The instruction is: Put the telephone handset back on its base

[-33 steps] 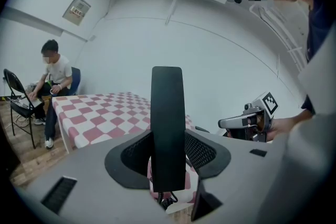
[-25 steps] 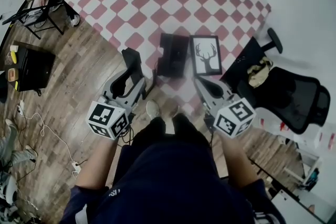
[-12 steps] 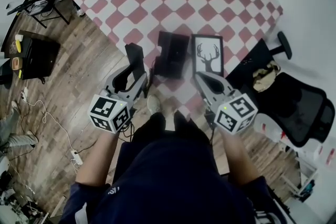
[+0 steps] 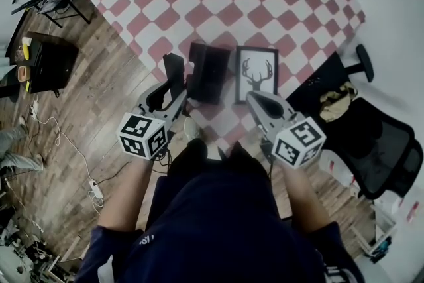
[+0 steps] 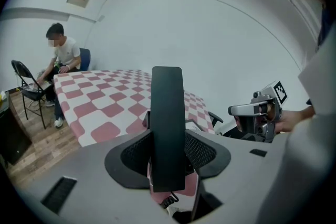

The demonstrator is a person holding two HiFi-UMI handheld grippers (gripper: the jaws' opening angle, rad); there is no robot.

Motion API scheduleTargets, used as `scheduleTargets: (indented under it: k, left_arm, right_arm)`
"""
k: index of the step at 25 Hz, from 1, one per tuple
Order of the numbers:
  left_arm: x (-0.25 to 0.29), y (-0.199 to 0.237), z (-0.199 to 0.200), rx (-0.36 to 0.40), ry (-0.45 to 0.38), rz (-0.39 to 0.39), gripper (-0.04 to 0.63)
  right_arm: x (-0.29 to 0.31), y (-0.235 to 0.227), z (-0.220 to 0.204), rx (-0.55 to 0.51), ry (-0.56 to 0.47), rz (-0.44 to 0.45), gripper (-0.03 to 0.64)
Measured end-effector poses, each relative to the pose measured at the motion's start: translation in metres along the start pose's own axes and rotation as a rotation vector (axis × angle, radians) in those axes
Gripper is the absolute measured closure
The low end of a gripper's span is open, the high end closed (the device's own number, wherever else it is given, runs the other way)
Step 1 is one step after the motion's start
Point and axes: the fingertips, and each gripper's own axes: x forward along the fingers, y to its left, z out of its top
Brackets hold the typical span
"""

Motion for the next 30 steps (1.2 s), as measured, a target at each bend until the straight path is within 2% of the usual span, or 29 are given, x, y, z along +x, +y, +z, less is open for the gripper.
scheduleTargets:
  k: [11,19,30]
  left_arm:
    - [0.042,0.008,-0.021,-0.044,0.086,0.018,0.377]
    - [0.059,0.016,-0.030,-0.069,0.106,0.020,0.376]
    - [0.078,0.019,-0.046,-0.087,0.175,0.032,0.376]
  right_arm:
    - [0.007,-0.024,-0.016,0.030,0.051,0.024,0.600]
    - [0.011,-0.029,-0.021,0.036,0.076,0.022,0.600]
    - [0.009,-0.037,-0.030,0.049,0.095,0.020,0.600]
